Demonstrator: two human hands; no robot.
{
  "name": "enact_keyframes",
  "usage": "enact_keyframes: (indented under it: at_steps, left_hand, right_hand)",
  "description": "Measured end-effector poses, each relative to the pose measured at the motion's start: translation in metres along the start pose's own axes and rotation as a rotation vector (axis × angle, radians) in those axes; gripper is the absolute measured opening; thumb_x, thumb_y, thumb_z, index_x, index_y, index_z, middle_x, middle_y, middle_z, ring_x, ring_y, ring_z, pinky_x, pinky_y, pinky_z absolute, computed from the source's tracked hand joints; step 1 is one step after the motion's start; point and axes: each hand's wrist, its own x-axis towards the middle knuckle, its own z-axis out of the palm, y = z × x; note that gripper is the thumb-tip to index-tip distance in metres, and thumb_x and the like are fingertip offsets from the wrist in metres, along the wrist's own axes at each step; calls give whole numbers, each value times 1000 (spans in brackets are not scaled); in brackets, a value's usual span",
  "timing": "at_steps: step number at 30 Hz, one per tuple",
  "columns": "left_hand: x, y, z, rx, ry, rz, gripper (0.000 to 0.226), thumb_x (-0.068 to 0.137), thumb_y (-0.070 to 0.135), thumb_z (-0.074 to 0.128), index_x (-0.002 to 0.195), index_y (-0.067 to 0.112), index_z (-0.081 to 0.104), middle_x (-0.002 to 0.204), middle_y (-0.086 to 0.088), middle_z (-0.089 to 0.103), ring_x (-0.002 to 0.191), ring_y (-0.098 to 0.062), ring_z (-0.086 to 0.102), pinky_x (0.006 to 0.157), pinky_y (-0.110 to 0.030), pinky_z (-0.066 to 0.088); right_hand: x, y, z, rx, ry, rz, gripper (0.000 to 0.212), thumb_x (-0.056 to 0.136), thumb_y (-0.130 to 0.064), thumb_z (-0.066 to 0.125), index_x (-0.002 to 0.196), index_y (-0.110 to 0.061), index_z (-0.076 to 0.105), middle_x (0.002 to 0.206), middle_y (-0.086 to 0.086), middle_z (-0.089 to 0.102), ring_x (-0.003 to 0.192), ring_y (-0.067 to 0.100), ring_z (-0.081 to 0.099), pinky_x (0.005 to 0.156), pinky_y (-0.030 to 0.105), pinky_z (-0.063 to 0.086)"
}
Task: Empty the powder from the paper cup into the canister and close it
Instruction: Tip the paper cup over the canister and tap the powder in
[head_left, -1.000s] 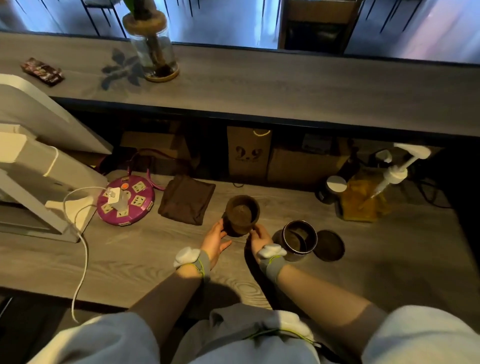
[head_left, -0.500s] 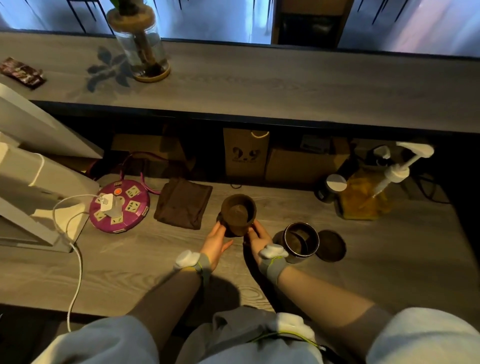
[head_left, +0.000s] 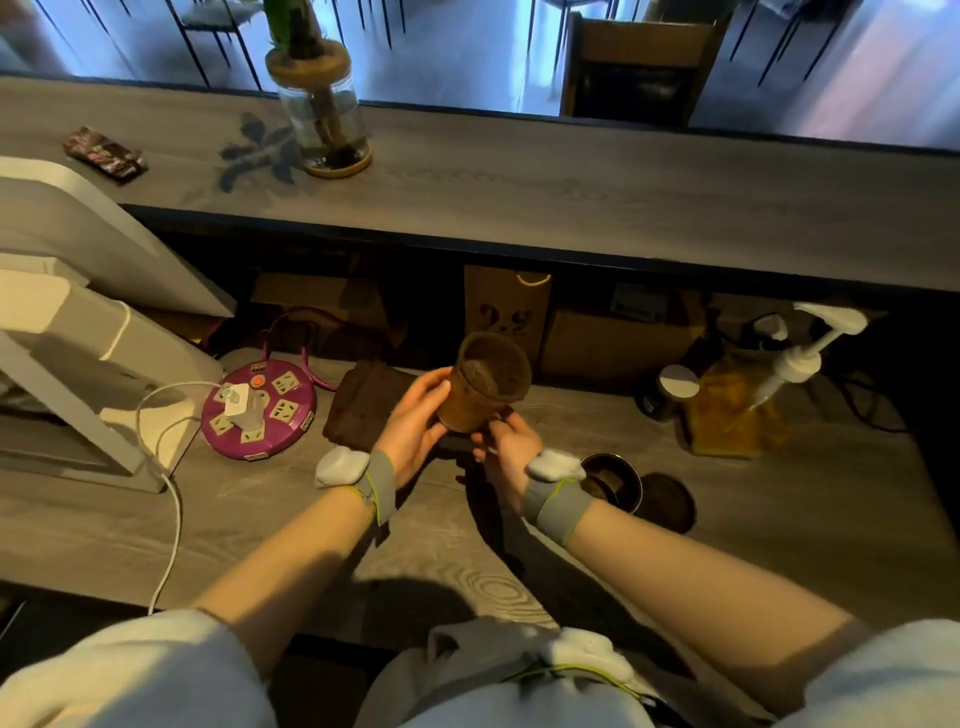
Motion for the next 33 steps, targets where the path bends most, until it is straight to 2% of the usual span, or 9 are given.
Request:
enact_keyframes:
  at_steps: [3, 8, 11, 15, 20, 24, 28, 30, 33]
  left_hand:
    - [-1, 22, 11, 22, -47, 52, 20, 97, 19, 45, 110, 29, 57, 114, 0, 62, 108, -12, 59, 76, -18, 54]
    - [-2, 47, 32, 20, -97, 129, 21, 96, 21, 46, 112, 31, 55, 127, -7, 57, 119, -21, 55, 91, -32, 51]
    - [-5, 60, 52, 70, -148, 157, 21, 96, 20, 46, 114, 30, 50, 124, -6, 56, 119, -21, 54, 91, -32, 50]
    - [-11, 66, 77, 161, -267, 199, 26, 95, 18, 48, 119, 27, 46, 126, -8, 54, 120, -28, 55, 87, -34, 54]
    - [-12, 57, 98, 336, -383, 173, 55, 87, 31, 58, 138, 24, 39, 135, -4, 52, 121, -22, 55, 96, -46, 51]
    - [-13, 50, 117, 450, -409, 199, 38, 91, 18, 56, 127, 29, 45, 116, 7, 61, 100, 1, 63, 84, -23, 56]
    - [-15, 47, 133, 555, -420, 251, 42, 88, 11, 60, 128, 21, 47, 111, 10, 60, 92, 13, 60, 76, -7, 49]
    - [-16, 44, 141, 587, -422, 270, 43, 87, 8, 61, 128, 17, 48, 107, 14, 59, 90, 19, 58, 75, -3, 46]
    - [-16, 38, 145, 612, -435, 276, 41, 85, 7, 63, 120, 23, 50, 105, 15, 61, 95, 12, 60, 85, -8, 48]
  right_hand:
    - [-9, -27, -5, -36, -36, -83, 35, 98, -9, 36, 130, -12, 51, 110, 13, 64, 77, 13, 61, 55, 20, 51]
    - [-29, -72, -26, -243, -66, -306, 36, 99, -15, 39, 133, -16, 50, 118, 5, 61, 104, 18, 58, 84, 35, 49]
    - [-35, -91, -49, -302, -69, -392, 39, 99, -19, 40, 137, -19, 46, 133, 9, 57, 119, 22, 56, 102, 42, 46]
    - [-50, -110, -83, -270, -148, -406, 40, 100, -21, 35, 140, -19, 41, 124, 3, 60, 104, 11, 63, 87, 26, 55]
    - [-61, -114, -124, -303, -133, -449, 37, 100, -18, 35, 135, -26, 43, 121, -4, 61, 109, 6, 60, 89, 20, 53]
    - [-66, -107, -151, -435, -106, -472, 53, 90, -26, 54, 141, -21, 40, 136, 3, 55, 122, 15, 54, 102, 33, 47]
    - [-70, -103, -164, -565, -45, -529, 59, 80, -22, 69, 135, -21, 47, 115, -20, 58, 105, -8, 56, 89, 11, 49]
    - [-69, -103, -172, -564, -19, -556, 59, 77, -19, 73, 131, -23, 49, 112, -20, 58, 103, -7, 56, 85, 10, 49]
    - [-68, -101, -182, -567, -20, -569, 60, 75, -19, 75, 129, -26, 49, 114, -13, 61, 107, -4, 57, 87, 12, 49]
